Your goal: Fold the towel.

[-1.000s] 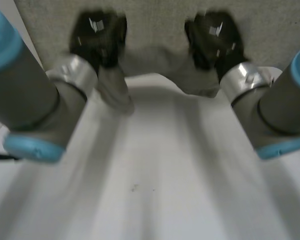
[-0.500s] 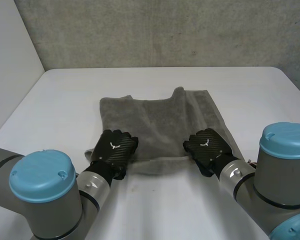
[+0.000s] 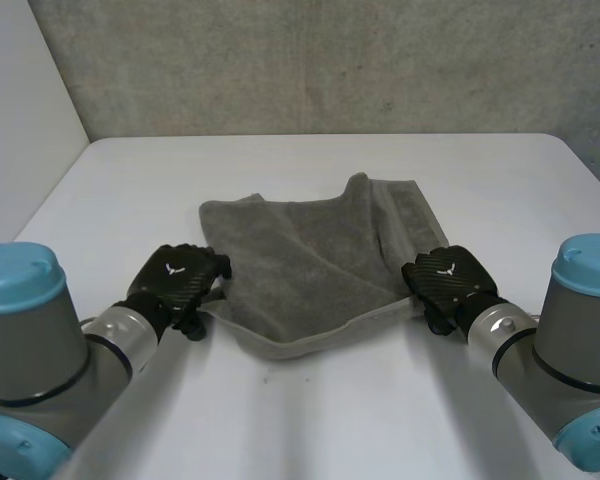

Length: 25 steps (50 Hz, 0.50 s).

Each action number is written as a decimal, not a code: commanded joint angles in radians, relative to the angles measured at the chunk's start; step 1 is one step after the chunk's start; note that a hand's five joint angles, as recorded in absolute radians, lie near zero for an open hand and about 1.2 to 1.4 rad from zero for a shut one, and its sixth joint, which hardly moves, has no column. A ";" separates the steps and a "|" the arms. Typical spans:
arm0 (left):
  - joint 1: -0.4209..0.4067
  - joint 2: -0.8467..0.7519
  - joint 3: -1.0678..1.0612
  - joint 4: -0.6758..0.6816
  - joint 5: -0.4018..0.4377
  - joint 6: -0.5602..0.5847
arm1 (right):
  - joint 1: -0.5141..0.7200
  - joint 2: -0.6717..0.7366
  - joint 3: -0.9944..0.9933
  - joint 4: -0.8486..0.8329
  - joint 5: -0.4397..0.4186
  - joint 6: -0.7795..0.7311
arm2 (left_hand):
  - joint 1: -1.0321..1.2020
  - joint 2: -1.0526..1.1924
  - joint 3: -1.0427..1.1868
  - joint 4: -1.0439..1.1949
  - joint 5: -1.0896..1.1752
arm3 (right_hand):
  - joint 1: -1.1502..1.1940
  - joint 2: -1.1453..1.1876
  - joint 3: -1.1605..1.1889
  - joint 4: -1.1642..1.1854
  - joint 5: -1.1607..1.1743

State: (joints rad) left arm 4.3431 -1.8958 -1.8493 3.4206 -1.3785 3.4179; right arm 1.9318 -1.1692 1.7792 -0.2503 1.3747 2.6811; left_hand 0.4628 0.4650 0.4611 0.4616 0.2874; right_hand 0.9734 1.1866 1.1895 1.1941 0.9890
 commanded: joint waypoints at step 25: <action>0.049 -0.076 0.006 0.169 0.090 -0.028 | -0.002 -0.020 -0.032 0.071 0.003 0.123 | 0.933 0.931 0.935 0.935 0.934 | -0.739 -0.952 -0.955 -0.959 -0.929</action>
State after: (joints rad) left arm 4.3887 -2.0190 -1.8331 3.5935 -1.2796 3.3917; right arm 1.9440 -1.1734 1.7763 -0.2320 1.3747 2.7063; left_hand 1.1645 1.2026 1.2012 1.2014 1.0124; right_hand 0.4834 0.5956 0.6094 0.6035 0.4452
